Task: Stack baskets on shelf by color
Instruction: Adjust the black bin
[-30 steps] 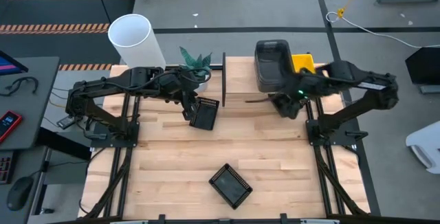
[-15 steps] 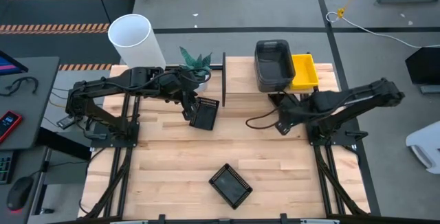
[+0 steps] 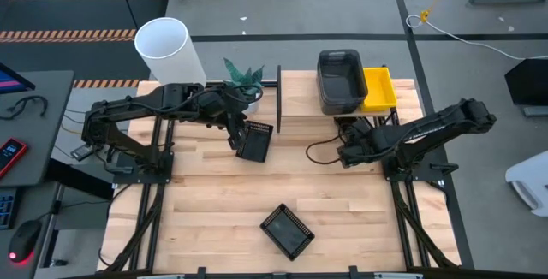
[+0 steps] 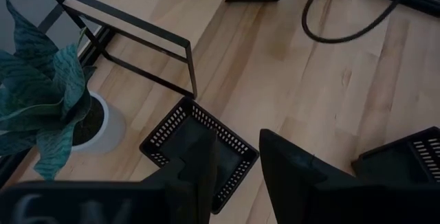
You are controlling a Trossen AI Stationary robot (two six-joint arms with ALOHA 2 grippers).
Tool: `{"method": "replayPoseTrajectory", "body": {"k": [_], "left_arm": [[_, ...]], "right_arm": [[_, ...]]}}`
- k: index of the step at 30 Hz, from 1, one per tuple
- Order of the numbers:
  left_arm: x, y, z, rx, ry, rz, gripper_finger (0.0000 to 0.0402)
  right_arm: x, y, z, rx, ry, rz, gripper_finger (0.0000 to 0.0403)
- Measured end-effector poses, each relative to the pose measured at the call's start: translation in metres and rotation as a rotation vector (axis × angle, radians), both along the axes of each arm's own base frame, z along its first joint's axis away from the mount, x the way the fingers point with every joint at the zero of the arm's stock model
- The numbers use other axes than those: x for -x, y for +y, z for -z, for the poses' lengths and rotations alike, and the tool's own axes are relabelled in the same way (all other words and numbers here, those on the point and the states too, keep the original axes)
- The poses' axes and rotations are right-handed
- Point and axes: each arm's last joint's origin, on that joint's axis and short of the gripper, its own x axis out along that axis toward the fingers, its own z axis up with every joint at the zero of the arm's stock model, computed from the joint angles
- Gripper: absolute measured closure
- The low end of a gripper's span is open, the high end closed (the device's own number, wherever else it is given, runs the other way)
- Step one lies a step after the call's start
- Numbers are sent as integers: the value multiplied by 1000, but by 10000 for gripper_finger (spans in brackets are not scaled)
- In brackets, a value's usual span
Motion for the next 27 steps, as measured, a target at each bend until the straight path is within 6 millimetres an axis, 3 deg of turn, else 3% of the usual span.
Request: {"method": "replayPoseTrajectory", "body": {"k": [15, 22, 27], "left_arm": [[-1, 0, 0, 6, -10, -8, 285], [-1, 0, 0, 24, -17, -28, 285], [-1, -1, -1, 33, -21, -36, 285]], "right_arm": [[7, -17, 27, 31, 34, -36, 200], [5, -22, 49, -105, -20, -60, 200], [5, -21, 53, -184, -28, -55, 200]]}}
